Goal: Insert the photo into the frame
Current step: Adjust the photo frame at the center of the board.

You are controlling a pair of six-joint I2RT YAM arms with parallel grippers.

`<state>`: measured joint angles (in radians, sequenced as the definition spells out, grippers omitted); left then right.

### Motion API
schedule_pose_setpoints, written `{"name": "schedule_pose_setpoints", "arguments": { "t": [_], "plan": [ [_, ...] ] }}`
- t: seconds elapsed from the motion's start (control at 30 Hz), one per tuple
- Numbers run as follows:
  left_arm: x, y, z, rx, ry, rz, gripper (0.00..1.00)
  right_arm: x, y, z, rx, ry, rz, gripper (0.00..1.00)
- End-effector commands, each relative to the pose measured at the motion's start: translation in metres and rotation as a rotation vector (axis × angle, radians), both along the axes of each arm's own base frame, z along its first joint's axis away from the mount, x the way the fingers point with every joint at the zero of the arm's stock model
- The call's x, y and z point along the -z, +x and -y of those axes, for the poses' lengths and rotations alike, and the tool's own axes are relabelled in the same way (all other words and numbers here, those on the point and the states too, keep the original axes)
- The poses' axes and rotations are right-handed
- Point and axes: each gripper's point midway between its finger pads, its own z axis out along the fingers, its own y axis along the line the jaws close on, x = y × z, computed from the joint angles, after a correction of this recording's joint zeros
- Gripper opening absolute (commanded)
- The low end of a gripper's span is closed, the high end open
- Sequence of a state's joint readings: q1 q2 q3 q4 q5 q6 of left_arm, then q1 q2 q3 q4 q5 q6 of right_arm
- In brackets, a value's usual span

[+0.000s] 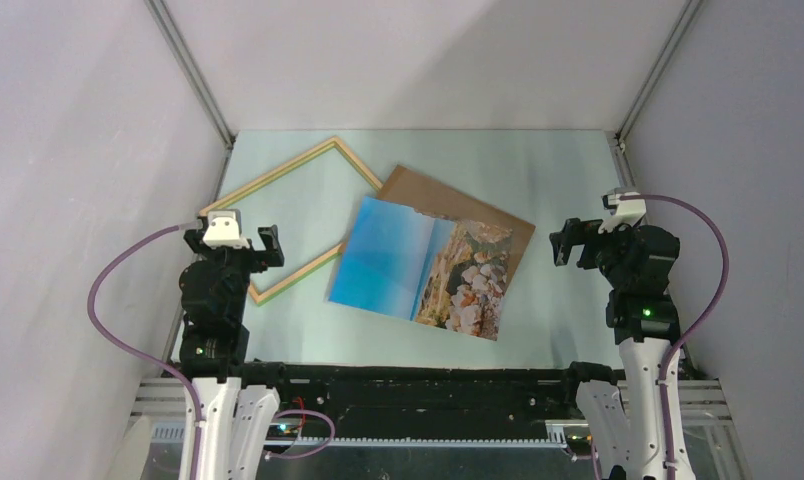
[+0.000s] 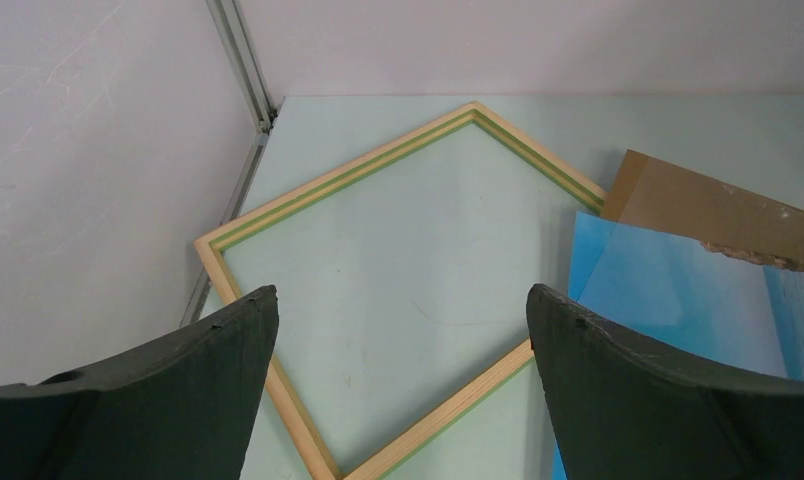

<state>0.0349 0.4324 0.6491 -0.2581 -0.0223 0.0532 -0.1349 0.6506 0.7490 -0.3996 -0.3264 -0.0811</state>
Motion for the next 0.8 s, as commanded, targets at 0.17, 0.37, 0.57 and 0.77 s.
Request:
{"name": "schedule_pose_setpoints", "arguments": {
  "t": [0.17,0.37,0.57,0.77],
  "plan": [
    [-0.003,-0.002,-0.004,-0.015,0.018,0.01,0.98,-0.009,-0.001,-0.003,-0.026,-0.011,0.031,1.0],
    [-0.003,-0.003,-0.004,-0.015,0.02,0.011,0.98,-0.01,-0.002,-0.005,-0.037,-0.011,0.034,1.0],
    [-0.006,-0.005,-0.004,-0.018,0.015,0.019,0.98,-0.014,-0.004,-0.006,-0.043,-0.016,0.051,1.0],
    [-0.013,-0.01,0.0,0.009,0.034,0.028,0.98,-0.015,-0.007,-0.016,-0.098,-0.025,0.053,1.0]
  ]
}}
